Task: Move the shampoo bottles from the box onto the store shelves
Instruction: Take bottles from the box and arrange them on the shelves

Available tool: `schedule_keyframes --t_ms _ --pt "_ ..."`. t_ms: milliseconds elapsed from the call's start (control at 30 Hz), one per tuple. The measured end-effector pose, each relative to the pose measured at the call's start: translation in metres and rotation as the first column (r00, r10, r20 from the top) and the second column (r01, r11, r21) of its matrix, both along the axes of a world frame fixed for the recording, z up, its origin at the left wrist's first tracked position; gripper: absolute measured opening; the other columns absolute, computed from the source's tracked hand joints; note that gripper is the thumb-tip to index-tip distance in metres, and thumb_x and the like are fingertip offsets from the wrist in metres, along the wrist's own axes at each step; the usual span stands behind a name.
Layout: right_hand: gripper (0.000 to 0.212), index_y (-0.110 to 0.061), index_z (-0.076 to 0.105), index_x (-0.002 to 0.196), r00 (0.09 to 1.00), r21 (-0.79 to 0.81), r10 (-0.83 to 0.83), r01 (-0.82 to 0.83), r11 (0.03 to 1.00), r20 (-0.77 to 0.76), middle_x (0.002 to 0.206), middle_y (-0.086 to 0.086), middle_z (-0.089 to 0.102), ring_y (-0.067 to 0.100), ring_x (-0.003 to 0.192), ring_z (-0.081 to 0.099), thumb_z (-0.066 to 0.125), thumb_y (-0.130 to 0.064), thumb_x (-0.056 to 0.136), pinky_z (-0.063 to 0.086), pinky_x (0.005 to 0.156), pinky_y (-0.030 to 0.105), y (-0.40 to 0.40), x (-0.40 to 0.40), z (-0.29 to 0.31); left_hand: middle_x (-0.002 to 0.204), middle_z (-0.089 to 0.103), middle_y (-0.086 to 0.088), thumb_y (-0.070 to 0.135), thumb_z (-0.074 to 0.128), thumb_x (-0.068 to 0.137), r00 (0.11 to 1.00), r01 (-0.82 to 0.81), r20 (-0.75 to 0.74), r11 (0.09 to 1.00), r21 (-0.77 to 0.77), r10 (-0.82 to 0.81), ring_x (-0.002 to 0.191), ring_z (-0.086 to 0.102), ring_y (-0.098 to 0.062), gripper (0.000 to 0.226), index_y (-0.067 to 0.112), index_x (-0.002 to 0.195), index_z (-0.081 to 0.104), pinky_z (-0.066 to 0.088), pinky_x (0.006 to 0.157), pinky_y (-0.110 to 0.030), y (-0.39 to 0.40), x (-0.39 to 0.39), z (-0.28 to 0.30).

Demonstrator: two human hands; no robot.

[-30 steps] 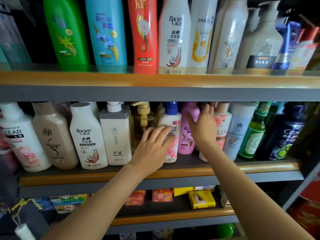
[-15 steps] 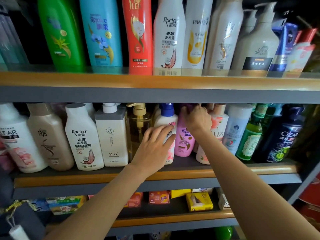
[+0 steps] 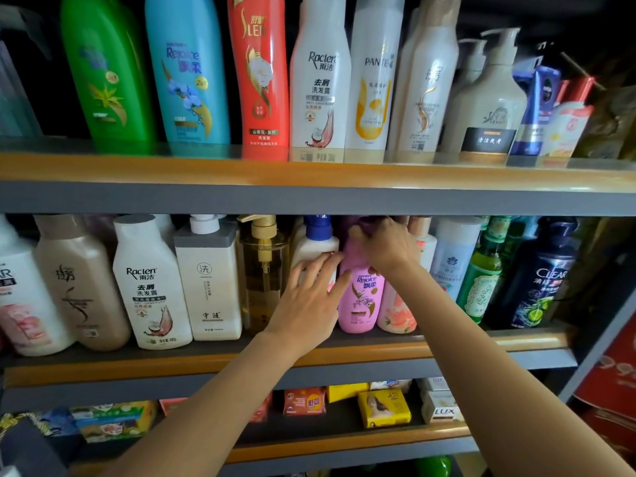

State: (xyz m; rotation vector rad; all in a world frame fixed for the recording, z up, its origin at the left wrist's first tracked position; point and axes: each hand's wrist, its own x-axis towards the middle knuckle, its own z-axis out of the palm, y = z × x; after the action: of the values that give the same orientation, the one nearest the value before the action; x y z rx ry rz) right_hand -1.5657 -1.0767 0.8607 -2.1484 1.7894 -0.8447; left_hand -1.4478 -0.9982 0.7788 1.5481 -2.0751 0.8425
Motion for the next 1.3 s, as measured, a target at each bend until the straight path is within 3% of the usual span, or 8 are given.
schedule_keyframes --t_ms 267,467,633,733,833,1000,1167,1300 --pt "0.063 -0.007 0.037 0.119 0.998 -0.175 -0.040 0.047 0.983 0.046 0.107 0.013 0.063 0.034 0.098 0.059 0.063 -0.047 0.078 0.031 0.062 0.030 0.037 -0.008 -0.019 0.132 0.048 -0.012 0.018 0.069 0.075 0.912 0.138 -0.397 0.989 0.054 -0.106 0.121 0.049 -0.027 0.062 0.003 0.130 0.047 0.038 0.103 -0.032 0.002 -0.006 0.001" --pt "0.058 -0.011 0.042 0.117 0.992 -0.296 0.030 0.007 0.955 0.119 0.102 0.007 0.062 0.030 0.093 0.058 0.063 -0.047 0.077 0.039 0.063 0.032 0.061 -0.020 -0.002 0.117 0.058 -0.003 0.028 0.070 0.080 0.645 0.280 -0.756 0.955 0.096 -0.113 0.105 0.054 -0.011 0.053 0.011 0.124 0.046 0.039 0.078 -0.002 0.000 -0.030 0.017" --pt "0.047 -0.009 0.053 0.095 0.974 -0.258 0.211 -0.185 0.948 0.077 0.085 0.004 0.065 0.025 0.074 0.062 0.059 -0.053 0.081 0.051 0.065 0.037 0.074 -0.020 0.013 0.090 0.061 0.006 0.020 0.081 0.068 0.345 0.409 -0.938 0.905 0.115 -0.037 0.088 0.060 -0.013 0.048 0.024 0.105 0.049 0.051 0.070 -0.020 0.004 -0.026 0.026" --pt "0.046 -0.004 0.062 0.084 0.797 -0.133 0.378 -0.359 0.924 0.471 0.072 0.013 0.067 0.025 0.053 0.062 0.052 -0.048 0.090 0.052 0.053 0.039 0.074 -0.021 0.012 0.093 0.066 0.002 0.028 0.087 0.057 0.169 0.452 -0.986 0.888 0.084 0.008 0.087 0.064 -0.013 0.056 0.018 0.103 0.057 0.051 0.065 -0.022 0.018 -0.006 0.034" --pt "0.050 -0.005 0.068 0.085 0.723 -0.147 0.370 -0.354 0.924 0.583 0.057 0.008 0.064 0.011 0.047 0.057 0.041 -0.046 0.096 0.044 0.054 0.027 0.062 -0.017 -0.001 0.087 0.068 0.006 0.039 0.088 0.048 0.215 0.545 -0.974 0.819 0.181 0.073 0.077 0.066 -0.004 0.054 0.026 0.092 0.060 0.051 0.060 -0.014 0.036 0.017 0.035" --pt "0.039 -0.005 0.066 0.094 0.898 -0.495 0.392 -0.251 0.832 0.202 0.084 0.008 0.063 0.012 0.069 0.057 0.046 -0.038 0.093 0.039 0.060 0.024 0.043 0.004 -0.037 0.095 0.068 0.005 0.056 0.074 0.039 0.392 0.566 -0.900 0.721 0.400 0.192 0.088 0.066 -0.008 0.065 0.030 0.096 0.058 0.054 0.072 -0.023 0.048 0.041 0.016" --pt "0.060 -0.003 0.031 0.141 0.967 -0.204 -0.010 0.064 0.977 0.256 0.140 0.015 0.039 0.036 0.115 0.051 0.056 -0.023 0.091 0.041 0.083 0.038 0.015 0.021 -0.044 0.096 0.067 0.007 0.054 0.074 0.039 0.358 0.568 -0.910 0.725 0.391 0.211 0.089 0.064 -0.007 0.064 0.031 0.095 0.057 0.054 0.072 -0.022 0.046 0.046 0.015" --pt "0.067 -0.002 0.023 0.141 0.969 -0.046 -0.060 0.073 0.996 0.239 0.143 0.017 0.035 0.041 0.120 0.048 0.059 -0.017 0.087 0.041 0.087 0.043 -0.012 0.034 -0.030 0.096 0.067 0.004 0.030 0.085 0.061 0.330 0.565 -0.919 0.735 0.374 0.214 0.091 0.065 -0.015 0.042 0.030 0.091 0.056 0.055 0.079 -0.031 0.040 0.042 0.018"
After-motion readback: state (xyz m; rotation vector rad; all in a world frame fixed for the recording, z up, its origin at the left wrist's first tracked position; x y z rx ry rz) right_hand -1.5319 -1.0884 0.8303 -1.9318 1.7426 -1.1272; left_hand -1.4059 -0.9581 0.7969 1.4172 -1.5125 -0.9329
